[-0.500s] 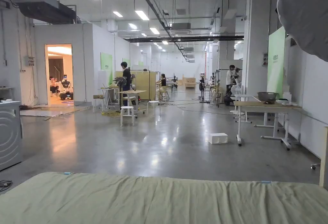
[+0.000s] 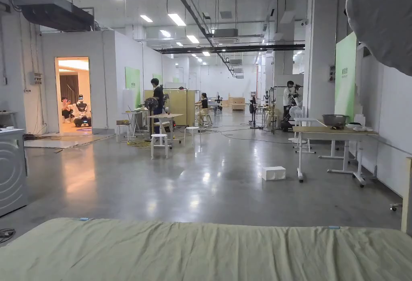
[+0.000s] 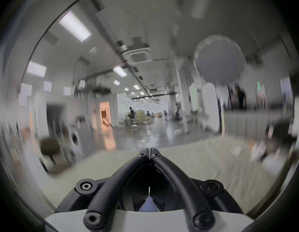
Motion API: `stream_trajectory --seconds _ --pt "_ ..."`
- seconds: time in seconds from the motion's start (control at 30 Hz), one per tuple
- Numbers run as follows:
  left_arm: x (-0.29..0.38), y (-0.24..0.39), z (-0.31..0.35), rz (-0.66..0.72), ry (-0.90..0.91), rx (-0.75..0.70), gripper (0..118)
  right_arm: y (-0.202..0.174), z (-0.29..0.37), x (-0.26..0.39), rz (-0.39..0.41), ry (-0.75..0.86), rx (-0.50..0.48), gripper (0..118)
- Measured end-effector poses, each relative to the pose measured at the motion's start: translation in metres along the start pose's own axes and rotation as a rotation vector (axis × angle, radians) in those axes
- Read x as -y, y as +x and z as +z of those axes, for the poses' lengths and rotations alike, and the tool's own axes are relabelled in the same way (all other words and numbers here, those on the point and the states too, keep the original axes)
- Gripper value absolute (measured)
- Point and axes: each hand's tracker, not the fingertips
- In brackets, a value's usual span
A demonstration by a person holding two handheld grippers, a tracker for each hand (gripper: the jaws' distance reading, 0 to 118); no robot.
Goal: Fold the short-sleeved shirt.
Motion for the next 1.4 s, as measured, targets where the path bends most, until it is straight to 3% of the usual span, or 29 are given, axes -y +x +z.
stream_trajectory --seconds 0.03,0.07,0.13,0.17,0.2,0.23,0.33,0.37,0.4,0.43,0.47,0.53,0.57,0.6,0.67,0.77,0.83,0.87,0.9,0.97,1.03,1.1,1.27,1.4 --pt "0.002 0.014 -0.006 -0.285 -0.021 -0.003 0 -0.013 0.001 -0.002 0.24 0.033 0.053 0" --pt "0.013 0.028 -0.011 -0.515 -0.02 0.024 0 -0.031 0.006 -0.002 0.597 0.154 0.073 0" --pt "0.051 0.046 -0.016 -0.843 -0.002 0.106 0 -0.048 0.003 0.032 0.942 0.155 0.008 0" --pt "0.075 0.051 -0.014 -0.978 -0.048 0.18 0 -0.087 0.005 0.046 1.069 0.112 -0.042 0" --pt "0.093 0.056 -0.012 -1.08 -0.093 0.231 0 -0.055 -0.004 0.07 1.144 0.077 -0.079 0" --pt "0.119 0.059 -0.008 -1.154 -0.133 0.265 0 -0.05 -0.004 0.08 1.226 0.047 -0.106 0" --pt "0.179 0.067 0.001 -1.418 -0.133 0.404 0 -0.074 -0.015 0.16 1.481 -0.018 -0.253 0" --pt "0.186 0.067 0.003 -1.462 -0.151 0.434 0 -0.063 -0.012 0.154 1.529 -0.038 -0.277 0" --pt "0.186 0.066 0.001 -1.426 -0.159 0.427 0 -0.073 -0.014 0.162 1.521 -0.041 -0.295 0" --pt "0.18 0.066 0.0 -1.387 -0.176 0.413 0 -0.031 -0.004 0.153 1.492 -0.05 -0.303 0" --pt "0.168 0.063 -0.003 -1.288 -0.175 0.38 0 -0.054 -0.014 0.152 1.437 -0.053 -0.275 0" --pt "0.127 0.057 -0.012 -1.053 -0.206 0.316 0 -0.049 -0.016 0.127 1.283 -0.033 -0.17 0" --pt "0.105 0.052 -0.017 -0.886 -0.197 0.271 0 -0.023 -0.018 0.112 1.121 -0.039 -0.107 0" --pt "0.083 0.042 -0.019 -0.73 -0.205 0.253 0 -0.035 -0.019 0.088 0.99 -0.047 -0.08 0" --pt "0.042 0.016 -0.02 -0.268 -0.174 0.267 0 -0.015 -0.014 0.046 0.576 -0.01 -0.038 0" --pt "0.032 -0.021 -0.01 0.261 -0.103 0.303 0 0.017 0.006 0.017 0.005 0.084 -0.044 0" --pt "0.034 -0.03 -0.006 0.361 -0.122 0.31 0 0.03 0.009 0.018 -0.195 0.06 -0.105 0" --pt "0.034 -0.03 -0.005 0.327 -0.139 0.291 0 0.03 0.009 0.022 -0.301 0.025 -0.102 0" --pt "0.034 -0.024 -0.004 0.279 -0.14 0.28 0 0.028 0.008 0.019 -0.227 -0.022 -0.119 0" --pt "0.033 -0.023 -0.002 0.213 -0.137 0.26 0 0.03 0.006 0.008 -0.192 0.006 -0.106 0" --pt "0.029 -0.025 -0.001 0.23 -0.137 0.265 0 0.029 0.007 0.011 -0.185 0.022 -0.098 0" --pt "0.029 -0.026 0.0 0.27 -0.133 0.279 0 0.029 0.008 0.01 -0.228 0.007 -0.112 0" --pt "0.027 -0.024 0.002 0.243 -0.148 0.261 0 0.025 0.009 0.018 -0.195 -0.002 -0.113 0" --pt "0.024 -0.027 0.007 0.254 -0.124 0.269 0 0.024 0.01 0.018 -0.22 -0.007 -0.137 0"
